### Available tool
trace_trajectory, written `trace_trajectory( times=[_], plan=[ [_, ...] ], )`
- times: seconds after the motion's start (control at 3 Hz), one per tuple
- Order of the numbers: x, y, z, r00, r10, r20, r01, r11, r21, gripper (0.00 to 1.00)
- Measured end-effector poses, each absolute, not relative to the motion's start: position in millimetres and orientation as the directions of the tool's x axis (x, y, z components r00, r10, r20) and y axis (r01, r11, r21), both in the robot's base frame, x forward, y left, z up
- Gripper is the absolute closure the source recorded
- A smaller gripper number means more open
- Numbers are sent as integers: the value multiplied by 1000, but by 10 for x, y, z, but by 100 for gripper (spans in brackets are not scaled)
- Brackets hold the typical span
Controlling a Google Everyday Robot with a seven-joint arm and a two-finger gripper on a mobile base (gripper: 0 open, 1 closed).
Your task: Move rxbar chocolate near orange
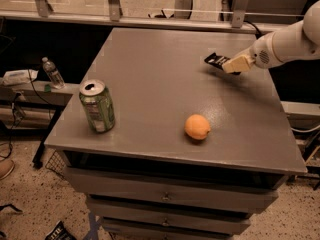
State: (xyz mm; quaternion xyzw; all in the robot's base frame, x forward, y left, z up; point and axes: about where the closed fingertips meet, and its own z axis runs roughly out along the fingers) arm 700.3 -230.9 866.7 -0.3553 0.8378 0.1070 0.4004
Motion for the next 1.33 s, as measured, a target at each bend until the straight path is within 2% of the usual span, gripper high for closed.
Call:
trace_trajectory(
  times=[0.33,0.67,1.33],
  plan=[
    [6722,-2360,8842,-393,-555,-733,-711,689,-140,100],
    [5922,-2671,8891,-379,-605,-700,-773,623,-121,100],
    [5883,-2656,8885,-365,-611,-702,-786,607,-120,100]
  ],
)
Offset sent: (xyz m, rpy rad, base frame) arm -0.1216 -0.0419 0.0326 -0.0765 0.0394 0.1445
